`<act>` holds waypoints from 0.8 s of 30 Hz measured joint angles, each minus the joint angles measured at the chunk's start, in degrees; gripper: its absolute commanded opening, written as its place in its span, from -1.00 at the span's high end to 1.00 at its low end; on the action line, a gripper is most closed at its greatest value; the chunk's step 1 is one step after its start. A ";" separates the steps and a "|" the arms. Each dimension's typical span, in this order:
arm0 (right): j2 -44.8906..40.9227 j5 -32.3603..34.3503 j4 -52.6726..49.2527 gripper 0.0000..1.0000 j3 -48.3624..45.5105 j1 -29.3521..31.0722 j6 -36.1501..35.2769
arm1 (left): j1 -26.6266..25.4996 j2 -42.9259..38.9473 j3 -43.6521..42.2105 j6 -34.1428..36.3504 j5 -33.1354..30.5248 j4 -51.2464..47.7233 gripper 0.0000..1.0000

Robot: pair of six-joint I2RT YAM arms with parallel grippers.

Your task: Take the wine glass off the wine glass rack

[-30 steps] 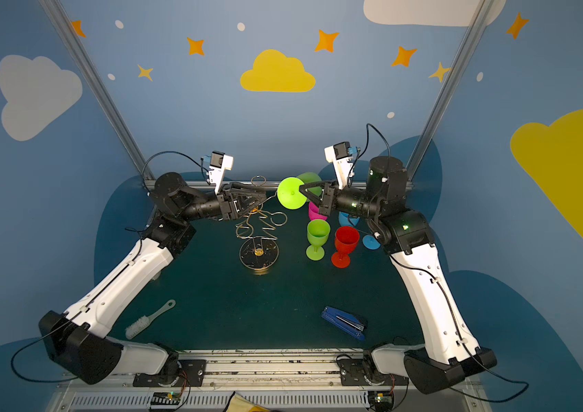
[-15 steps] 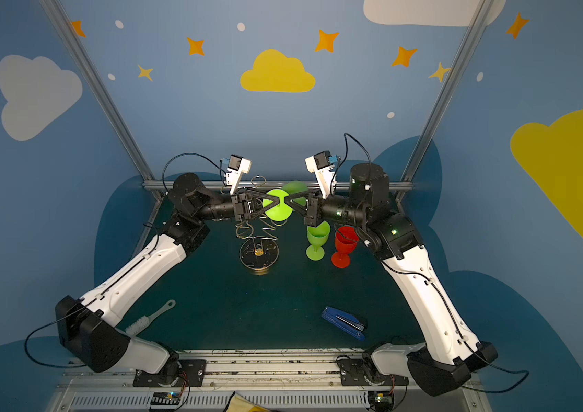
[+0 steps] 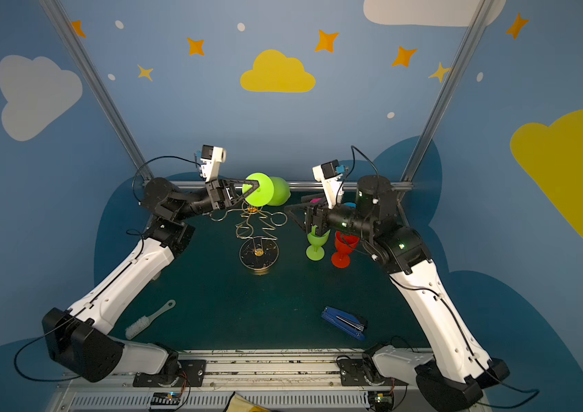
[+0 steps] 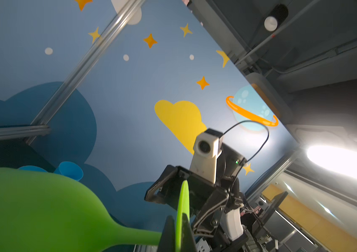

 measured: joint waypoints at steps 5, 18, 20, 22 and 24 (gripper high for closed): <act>-7.23 3.43 6.62 -0.78 -8.74 -0.04 -7.04 | -0.15 0.68 0.02 -9.86 -0.31 5.68 0.94; -4.63 5.22 26.05 -0.81 -18.36 0.68 -26.97 | -0.52 1.75 0.00 -19.54 -0.31 9.09 0.94; -3.13 3.96 27.23 -0.81 -17.64 0.79 -28.83 | -0.66 1.73 -0.02 -19.93 -0.31 9.09 0.94; -1.18 2.69 27.82 -0.81 -16.15 1.03 -30.12 | -0.79 1.66 -0.33 -20.22 -0.28 9.09 0.94; 1.33 1.40 27.93 -0.81 -13.99 1.46 -31.04 | -0.81 1.51 -0.90 -20.55 -0.28 9.09 0.94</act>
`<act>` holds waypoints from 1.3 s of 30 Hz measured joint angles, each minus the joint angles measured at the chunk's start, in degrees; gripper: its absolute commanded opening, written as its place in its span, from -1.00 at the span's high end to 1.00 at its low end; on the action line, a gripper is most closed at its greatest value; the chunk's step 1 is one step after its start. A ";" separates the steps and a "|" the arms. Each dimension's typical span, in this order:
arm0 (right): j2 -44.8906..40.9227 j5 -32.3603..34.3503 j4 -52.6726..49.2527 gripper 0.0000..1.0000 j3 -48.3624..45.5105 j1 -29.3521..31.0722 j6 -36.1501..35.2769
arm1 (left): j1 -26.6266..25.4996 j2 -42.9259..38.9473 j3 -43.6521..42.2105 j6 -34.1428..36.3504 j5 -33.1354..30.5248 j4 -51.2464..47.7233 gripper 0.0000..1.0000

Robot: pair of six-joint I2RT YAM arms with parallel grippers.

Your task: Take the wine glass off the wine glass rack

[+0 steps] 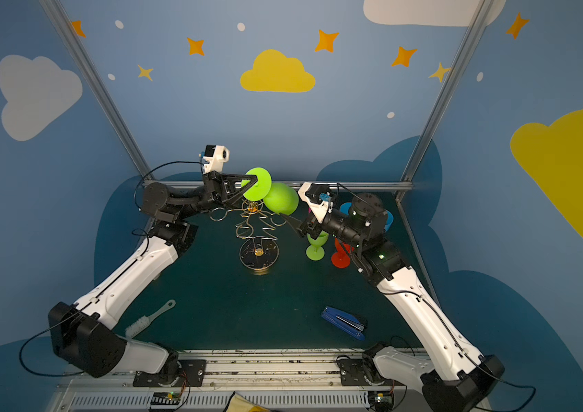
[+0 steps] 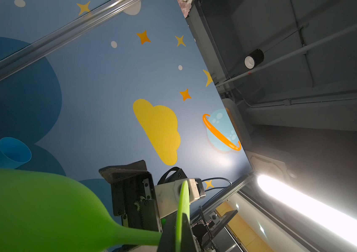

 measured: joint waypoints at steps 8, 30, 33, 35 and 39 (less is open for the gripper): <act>8.13 -2.40 -1.79 -0.81 6.58 2.47 -2.10 | -0.11 -0.13 -1.36 -1.73 0.00 0.79 0.94; 8.85 6.40 -10.40 0.43 7.10 4.48 6.43 | 1.01 -4.94 -1.68 12.57 -1.73 -10.34 -0.54; 7.37 9.92 -16.68 0.45 9.07 4.70 8.68 | 0.68 -10.19 -1.66 30.47 -7.50 -24.59 -0.54; 6.08 12.09 -20.90 0.45 10.56 4.83 10.08 | -0.20 -14.03 -2.34 42.45 -13.68 -31.28 -0.53; 4.24 16.09 -29.70 0.48 14.38 5.66 12.79 | -1.95 -20.41 -8.02 61.94 -23.02 -34.10 -0.49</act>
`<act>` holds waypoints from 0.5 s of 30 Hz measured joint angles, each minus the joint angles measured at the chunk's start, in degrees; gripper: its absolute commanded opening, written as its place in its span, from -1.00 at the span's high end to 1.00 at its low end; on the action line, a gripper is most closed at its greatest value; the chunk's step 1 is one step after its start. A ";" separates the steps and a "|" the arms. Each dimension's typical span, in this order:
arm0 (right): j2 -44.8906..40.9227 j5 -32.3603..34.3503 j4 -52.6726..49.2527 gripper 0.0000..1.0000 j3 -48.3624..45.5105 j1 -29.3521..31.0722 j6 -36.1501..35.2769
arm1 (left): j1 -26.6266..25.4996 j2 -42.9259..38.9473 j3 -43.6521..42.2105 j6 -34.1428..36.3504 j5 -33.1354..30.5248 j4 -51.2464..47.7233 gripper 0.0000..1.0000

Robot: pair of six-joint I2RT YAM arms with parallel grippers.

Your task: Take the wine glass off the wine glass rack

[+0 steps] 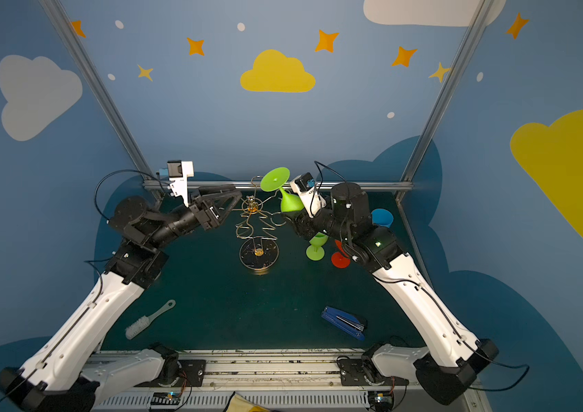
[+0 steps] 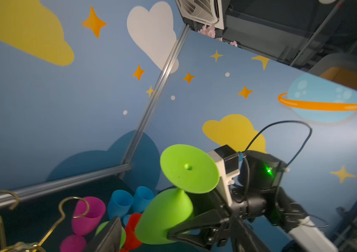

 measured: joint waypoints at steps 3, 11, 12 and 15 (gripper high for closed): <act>-0.22 2.21 -5.27 0.51 2.38 1.07 1.92 | -1.14 -2.23 -6.51 13.77 -3.65 2.49 -0.47; 1.81 5.81 -16.06 0.55 5.51 4.11 5.29 | -3.56 -2.49 -16.33 35.45 -7.43 8.83 -0.39; 2.21 6.05 -16.59 0.55 5.99 4.37 5.53 | -3.80 -2.49 -16.04 37.16 -7.41 9.14 -0.39; 3.65 6.60 -18.12 0.55 7.39 5.73 6.45 | -4.63 -2.49 -15.06 41.03 -6.80 10.29 -0.38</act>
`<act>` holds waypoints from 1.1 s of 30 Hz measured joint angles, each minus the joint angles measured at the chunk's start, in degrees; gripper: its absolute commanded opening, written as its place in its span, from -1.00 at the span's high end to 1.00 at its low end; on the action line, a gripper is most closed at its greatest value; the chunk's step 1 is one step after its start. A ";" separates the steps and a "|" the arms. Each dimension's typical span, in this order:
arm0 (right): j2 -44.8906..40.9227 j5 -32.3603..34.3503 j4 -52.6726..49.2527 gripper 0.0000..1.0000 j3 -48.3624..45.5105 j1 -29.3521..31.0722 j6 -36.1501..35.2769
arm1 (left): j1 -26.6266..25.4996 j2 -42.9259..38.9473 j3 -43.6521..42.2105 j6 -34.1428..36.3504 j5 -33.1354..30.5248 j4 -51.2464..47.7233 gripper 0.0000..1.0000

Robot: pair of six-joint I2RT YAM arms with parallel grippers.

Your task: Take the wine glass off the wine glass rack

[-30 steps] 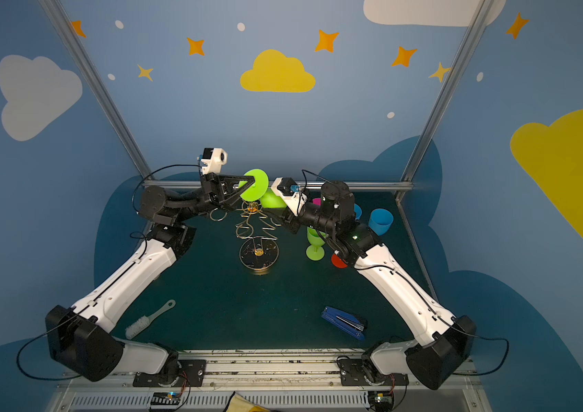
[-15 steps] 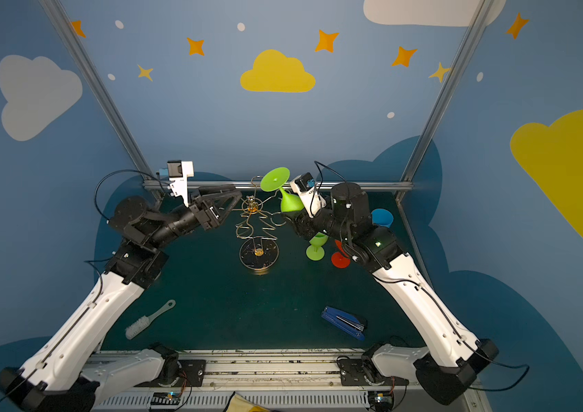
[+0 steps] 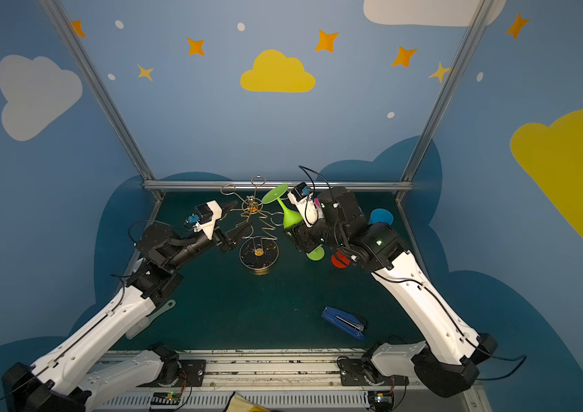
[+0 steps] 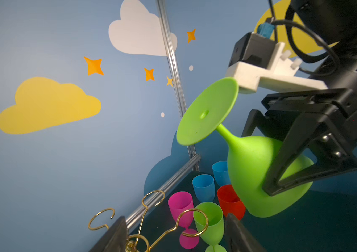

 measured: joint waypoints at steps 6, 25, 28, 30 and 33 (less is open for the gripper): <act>3.67 -0.02 -1.70 0.57 2.32 2.91 1.22 | -1.68 0.55 1.73 4.81 0.87 0.70 -0.35; 7.78 -1.99 -3.41 -0.15 2.86 7.61 3.30 | -3.04 1.55 2.38 7.02 -0.31 -2.01 0.91; 7.50 -2.93 -2.27 -0.65 2.86 7.61 4.42 | -2.73 1.31 2.36 6.25 -3.85 -3.67 0.93; 6.49 -3.61 0.13 -0.72 2.25 7.43 4.42 | -2.62 1.20 2.25 3.67 -7.28 -4.59 0.93; 2.27 -4.68 5.33 -0.77 -2.64 6.88 4.20 | -2.62 0.02 2.25 -0.39 -11.26 -6.29 0.93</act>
